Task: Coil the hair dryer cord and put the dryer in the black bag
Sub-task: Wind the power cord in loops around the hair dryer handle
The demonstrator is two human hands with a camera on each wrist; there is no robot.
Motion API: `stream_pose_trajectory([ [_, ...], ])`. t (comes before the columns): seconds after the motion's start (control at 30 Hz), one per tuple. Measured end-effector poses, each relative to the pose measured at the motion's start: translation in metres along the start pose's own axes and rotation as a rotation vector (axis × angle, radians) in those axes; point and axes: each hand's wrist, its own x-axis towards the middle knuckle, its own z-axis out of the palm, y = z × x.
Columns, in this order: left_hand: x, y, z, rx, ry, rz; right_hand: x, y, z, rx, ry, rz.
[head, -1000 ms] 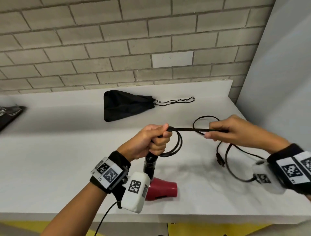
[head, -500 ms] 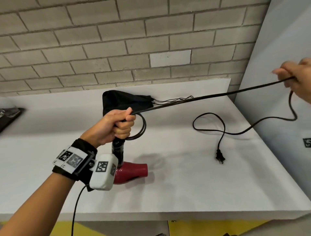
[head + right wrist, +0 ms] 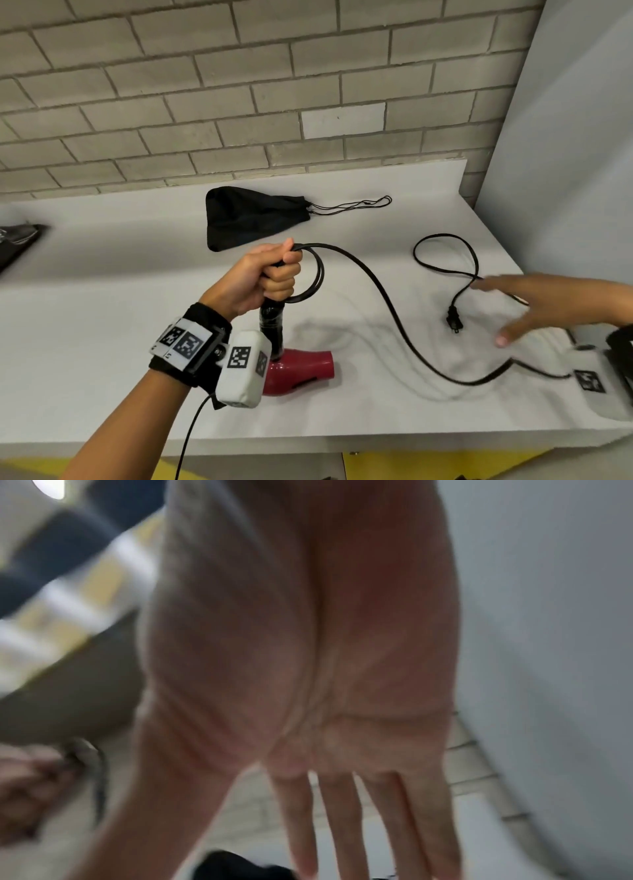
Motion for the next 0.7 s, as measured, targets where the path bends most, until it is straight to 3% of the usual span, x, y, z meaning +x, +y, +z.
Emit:
stream_pose_trajectory([
  [0.13, 0.009, -0.002, 0.007, -0.034, -0.024, 0.023, 0.011, -0.085, 0.02, 0.229, 0.157, -0.34],
  [0.33, 0.01, 0.003, 0.007, -0.087, 0.003, 0.086, 0.028, -0.089, 0.077, 0.267, 0.202, -0.39],
  [0.43, 0.006, 0.005, 0.001, -0.097, 0.048, 0.124, 0.015, -0.079, 0.093, 0.459, 0.193, -0.475],
  [0.5, 0.005, 0.005, -0.002, -0.106, 0.066, 0.138, 0.006, -0.079, 0.095, 0.557, 0.287, -0.456],
  [0.57, 0.007, 0.002, -0.002, -0.115, 0.065, 0.136, 0.005, -0.078, 0.097, 0.417, 0.454, -0.444],
  [0.7, 0.015, -0.008, 0.006, -0.155, 0.017, 0.12, 0.007, -0.092, 0.097, -0.171, 0.69, -0.435],
])
